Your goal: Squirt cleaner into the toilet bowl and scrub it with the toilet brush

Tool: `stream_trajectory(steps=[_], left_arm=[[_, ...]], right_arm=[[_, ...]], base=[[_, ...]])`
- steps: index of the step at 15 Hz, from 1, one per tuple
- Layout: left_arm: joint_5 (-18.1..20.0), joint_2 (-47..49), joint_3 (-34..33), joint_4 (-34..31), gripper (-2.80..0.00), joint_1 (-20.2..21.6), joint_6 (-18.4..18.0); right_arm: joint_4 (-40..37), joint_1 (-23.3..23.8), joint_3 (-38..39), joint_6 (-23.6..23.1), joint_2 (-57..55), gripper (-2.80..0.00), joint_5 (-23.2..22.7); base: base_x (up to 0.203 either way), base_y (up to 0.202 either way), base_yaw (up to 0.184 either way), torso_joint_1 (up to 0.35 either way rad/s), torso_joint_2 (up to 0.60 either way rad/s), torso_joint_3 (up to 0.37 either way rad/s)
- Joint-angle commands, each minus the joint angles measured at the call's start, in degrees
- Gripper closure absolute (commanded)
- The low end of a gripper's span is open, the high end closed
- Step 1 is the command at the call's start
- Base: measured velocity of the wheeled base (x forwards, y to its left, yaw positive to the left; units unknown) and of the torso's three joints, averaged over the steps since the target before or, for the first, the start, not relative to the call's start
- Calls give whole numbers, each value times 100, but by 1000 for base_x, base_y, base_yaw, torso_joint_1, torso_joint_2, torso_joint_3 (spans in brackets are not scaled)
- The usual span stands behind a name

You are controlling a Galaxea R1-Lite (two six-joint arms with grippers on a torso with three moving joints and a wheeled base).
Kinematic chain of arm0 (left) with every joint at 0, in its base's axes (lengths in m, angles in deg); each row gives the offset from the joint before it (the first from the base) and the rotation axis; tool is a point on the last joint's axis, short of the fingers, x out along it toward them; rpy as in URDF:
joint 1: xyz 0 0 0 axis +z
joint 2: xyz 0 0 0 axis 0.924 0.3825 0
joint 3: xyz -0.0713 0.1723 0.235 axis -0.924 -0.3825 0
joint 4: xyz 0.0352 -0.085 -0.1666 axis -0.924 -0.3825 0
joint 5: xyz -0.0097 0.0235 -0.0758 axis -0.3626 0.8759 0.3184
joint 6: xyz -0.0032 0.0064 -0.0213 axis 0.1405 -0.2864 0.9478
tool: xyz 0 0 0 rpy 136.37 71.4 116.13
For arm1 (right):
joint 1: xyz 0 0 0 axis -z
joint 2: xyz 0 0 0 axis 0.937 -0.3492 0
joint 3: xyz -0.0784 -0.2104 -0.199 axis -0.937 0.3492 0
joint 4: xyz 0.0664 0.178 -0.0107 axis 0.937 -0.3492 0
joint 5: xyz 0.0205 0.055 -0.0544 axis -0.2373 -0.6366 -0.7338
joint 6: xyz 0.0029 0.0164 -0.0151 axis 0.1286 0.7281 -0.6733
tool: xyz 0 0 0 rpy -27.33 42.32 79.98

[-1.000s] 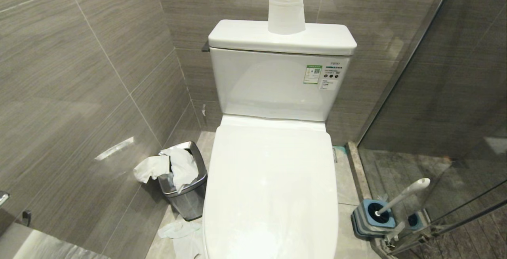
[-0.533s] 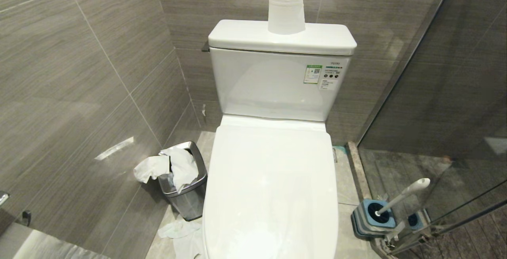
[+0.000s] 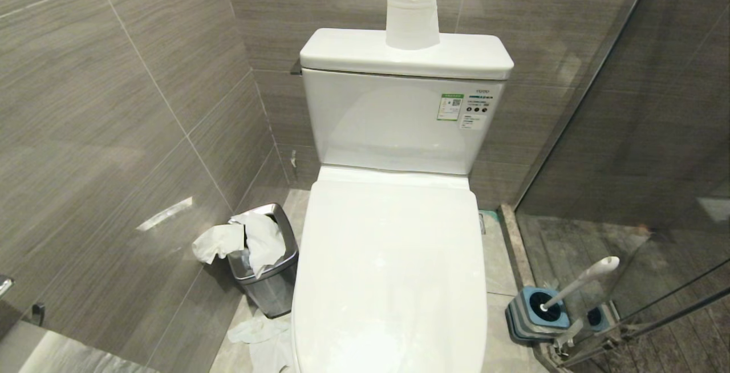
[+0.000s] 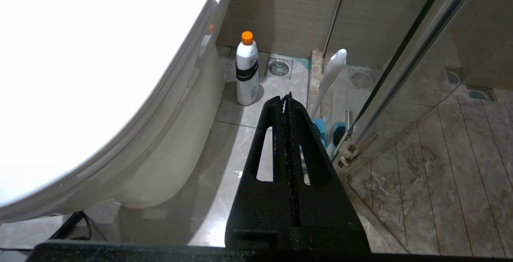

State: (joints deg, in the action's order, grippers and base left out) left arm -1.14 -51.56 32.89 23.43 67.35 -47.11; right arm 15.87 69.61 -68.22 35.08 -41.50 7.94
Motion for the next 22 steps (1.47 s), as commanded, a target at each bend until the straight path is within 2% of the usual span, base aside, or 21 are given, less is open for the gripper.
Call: stream_trajectory(steps=[1, 22], left_arm=[[-2, 9, -9, -2, 0, -2, 11], [-2, 9, -9, -2, 0, -2, 11]], right_arm=[[-2, 4, -1, 2, -5, 0, 1], [-2, 4, -1, 2, -5, 0, 1]], base=[[0, 0, 0, 0, 0, 0], [0, 0, 0, 0, 0, 0]])
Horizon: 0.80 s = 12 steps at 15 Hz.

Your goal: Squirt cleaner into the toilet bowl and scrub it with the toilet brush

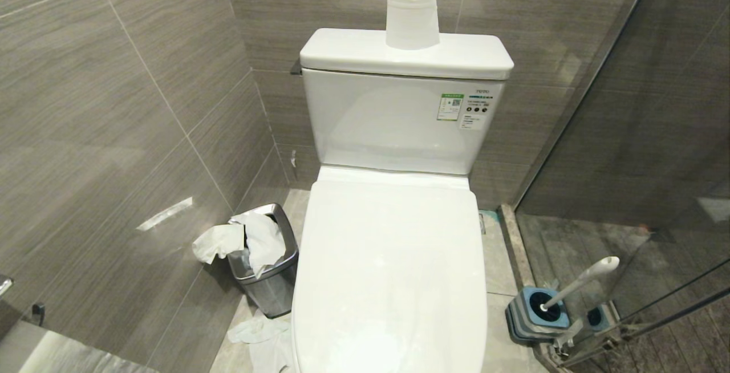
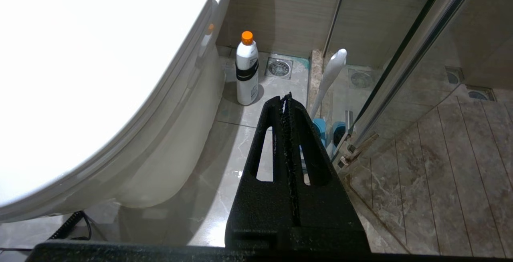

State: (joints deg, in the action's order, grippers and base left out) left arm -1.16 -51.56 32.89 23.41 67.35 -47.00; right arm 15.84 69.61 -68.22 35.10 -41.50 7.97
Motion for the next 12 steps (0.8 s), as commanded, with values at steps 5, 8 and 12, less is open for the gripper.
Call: stream_trajectory(steps=[5, 8, 12], left_arm=[[0, 9, -9, 0, 0, -2, 0], [0, 9, -9, 0, 0, -2, 0], [0, 9, -9, 0, 0, -2, 0]], right_arm=[[0, 3, -1, 0, -5, 0, -2], [0, -2, 1, 0, -5, 0, -2], [0, 4, -1, 0, -5, 0, -2]], base=[[0, 0, 0, 0, 0, 0], [0, 0, 0, 0, 0, 0], [0, 0, 0, 0, 0, 0]])
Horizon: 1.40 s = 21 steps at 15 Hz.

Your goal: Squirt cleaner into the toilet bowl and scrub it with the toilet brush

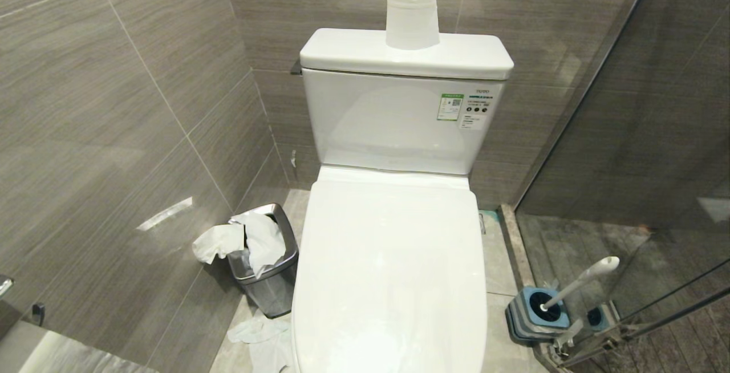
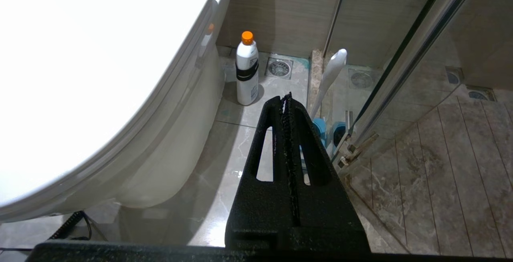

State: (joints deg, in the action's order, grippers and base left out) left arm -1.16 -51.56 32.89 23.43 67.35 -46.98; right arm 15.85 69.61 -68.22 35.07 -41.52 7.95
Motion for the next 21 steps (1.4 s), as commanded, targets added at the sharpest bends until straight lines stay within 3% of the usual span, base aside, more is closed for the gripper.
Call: stream_trajectory(steps=[1, 21], left_arm=[[0, 9, -9, -2, 0, -2, -1], [0, 9, -9, -2, 0, -2, -1]], right_arm=[[0, 4, -1, 2, -3, 0, 0], [0, -5, -1, 2, 6, 0, 0]], base=[[0, 0, 0, 0, 0, 0], [0, 0, 0, 0, 0, 0]])
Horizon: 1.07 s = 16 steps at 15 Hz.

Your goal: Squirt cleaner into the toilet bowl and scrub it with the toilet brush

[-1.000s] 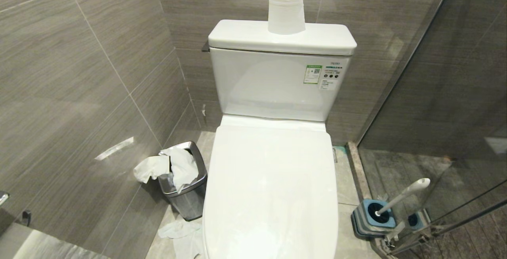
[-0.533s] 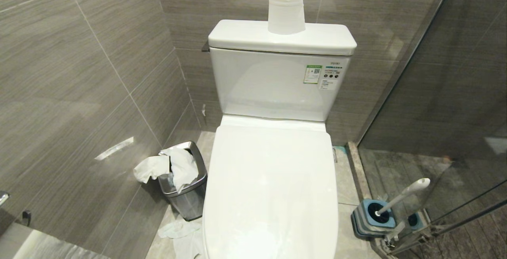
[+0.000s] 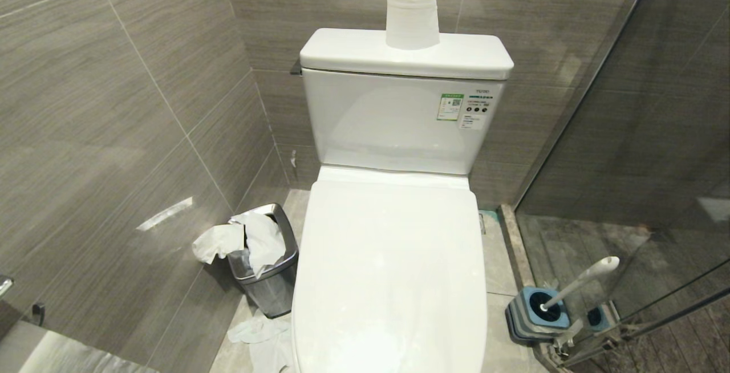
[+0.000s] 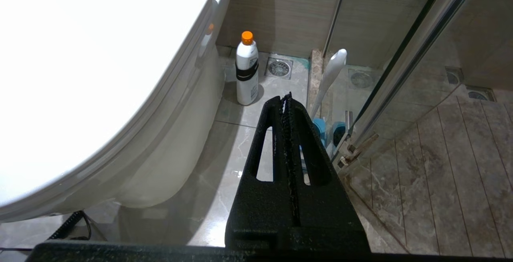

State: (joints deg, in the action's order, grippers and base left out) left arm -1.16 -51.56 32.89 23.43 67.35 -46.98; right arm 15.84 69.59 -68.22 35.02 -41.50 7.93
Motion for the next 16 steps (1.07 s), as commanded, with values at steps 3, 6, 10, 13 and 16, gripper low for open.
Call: stream_trajectory(steps=[3, 6, 10, 13, 16], left_arm=[[0, 9, -9, -2, 0, -2, -1], [0, 9, -9, -2, 0, -2, -1], [0, 9, -9, -2, 0, -2, -1], [0, 9, -9, -2, 0, -2, -1], [0, 9, -9, -2, 0, -2, -1]], right_arm=[[0, -2, -1, -2, 4, 0, 2], [0, -2, -1, 7, 4, 0, 2], [0, -2, -1, 7, 4, 0, 2], [0, -2, -1, 7, 4, 0, 2], [0, -2, 1, 7, 4, 0, 2]], base=[[0, 0, 0, 0, 0, 0], [0, 0, 0, 0, 0, 0], [0, 0, 0, 0, 0, 0], [0, 0, 0, 0, 0, 0], [0, 0, 0, 0, 0, 0]])
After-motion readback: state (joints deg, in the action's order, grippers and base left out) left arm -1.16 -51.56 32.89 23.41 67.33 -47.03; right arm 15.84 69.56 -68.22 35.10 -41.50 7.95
